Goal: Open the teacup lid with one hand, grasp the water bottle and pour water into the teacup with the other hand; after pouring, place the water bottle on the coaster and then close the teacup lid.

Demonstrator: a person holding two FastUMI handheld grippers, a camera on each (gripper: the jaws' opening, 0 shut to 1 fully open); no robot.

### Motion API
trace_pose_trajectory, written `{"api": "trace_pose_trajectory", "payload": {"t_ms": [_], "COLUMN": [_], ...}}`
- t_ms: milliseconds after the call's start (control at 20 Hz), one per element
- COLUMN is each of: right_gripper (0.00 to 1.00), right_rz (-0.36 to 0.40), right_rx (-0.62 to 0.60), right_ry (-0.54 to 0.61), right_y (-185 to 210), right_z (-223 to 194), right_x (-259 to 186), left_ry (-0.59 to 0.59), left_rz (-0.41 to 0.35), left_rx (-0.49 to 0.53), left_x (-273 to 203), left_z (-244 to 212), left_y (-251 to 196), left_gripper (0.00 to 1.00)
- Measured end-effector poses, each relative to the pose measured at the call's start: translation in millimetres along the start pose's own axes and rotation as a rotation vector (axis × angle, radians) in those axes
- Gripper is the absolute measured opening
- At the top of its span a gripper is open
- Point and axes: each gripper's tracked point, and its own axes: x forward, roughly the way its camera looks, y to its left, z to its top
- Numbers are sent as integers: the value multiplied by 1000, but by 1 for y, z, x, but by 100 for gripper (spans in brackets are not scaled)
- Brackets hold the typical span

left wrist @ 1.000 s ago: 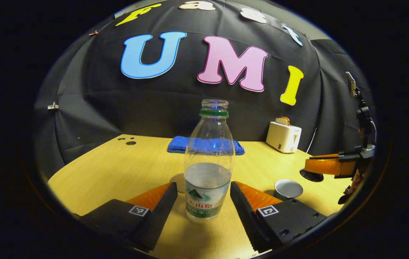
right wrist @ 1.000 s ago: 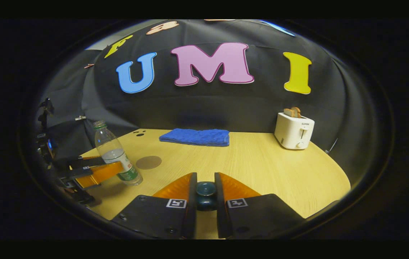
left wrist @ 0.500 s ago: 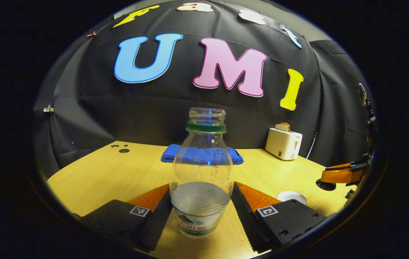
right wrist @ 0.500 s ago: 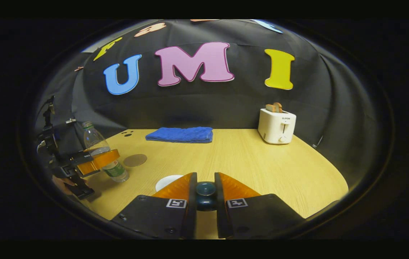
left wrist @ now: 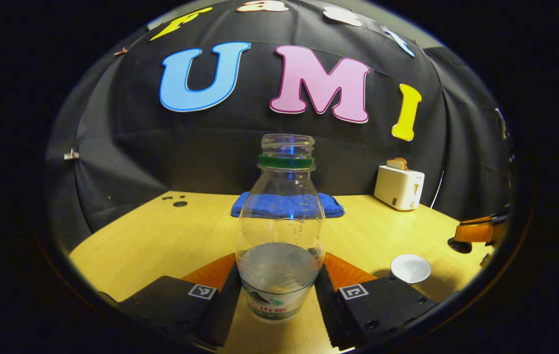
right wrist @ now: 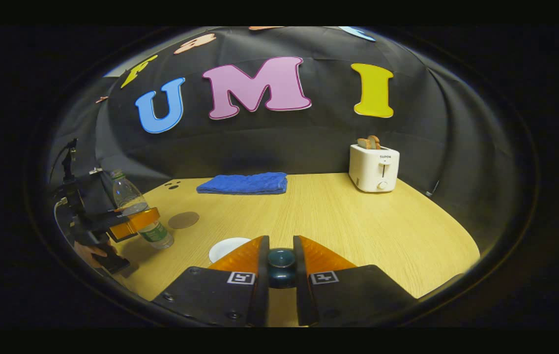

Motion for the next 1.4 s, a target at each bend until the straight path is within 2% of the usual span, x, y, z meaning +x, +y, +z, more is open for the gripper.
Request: {"api": "trace_pose_trajectory", "payload": {"t_ms": [350,400,500,550,600,650,750,800,950,1400], "right_gripper": [26,21,21,26,26,21,21,26,26,26], "right_rz": [-29,-37,-49,-53,-55,-58,-63,-64,-66,-71], "right_rx": [-5,-10,-14,-15,-14,-13,-12,-13,-19,-36], "right_ry": [-5,-5,-6,-6,-4,-4,-1,1,6,27], "right_y": [-25,-30,-40,-44,-47,-52,-59,-62,-71,-94], "right_z": [5,4,4,4,3,2,1,-1,-3,-14], "right_x": [-5,-6,-8,-10,-10,-10,-12,-13,-14,-17], "left_ry": [-10,-15,-27,-27,-23,-20,-8,0,21,61], "left_rz": [24,34,59,62,67,70,76,76,68,41], "left_rx": [405,469,579,628,679,724,806,850,993,1193], "left_x": [1,2,5,7,7,9,9,8,7,15], "left_z": [7,9,14,14,12,11,6,3,-8,-30], "left_y": [-15,-16,-17,-19,-21,-23,-24,-26,-32,-54], "left_gripper": [71,71,71,71,71,71,71,71,71,71]}}
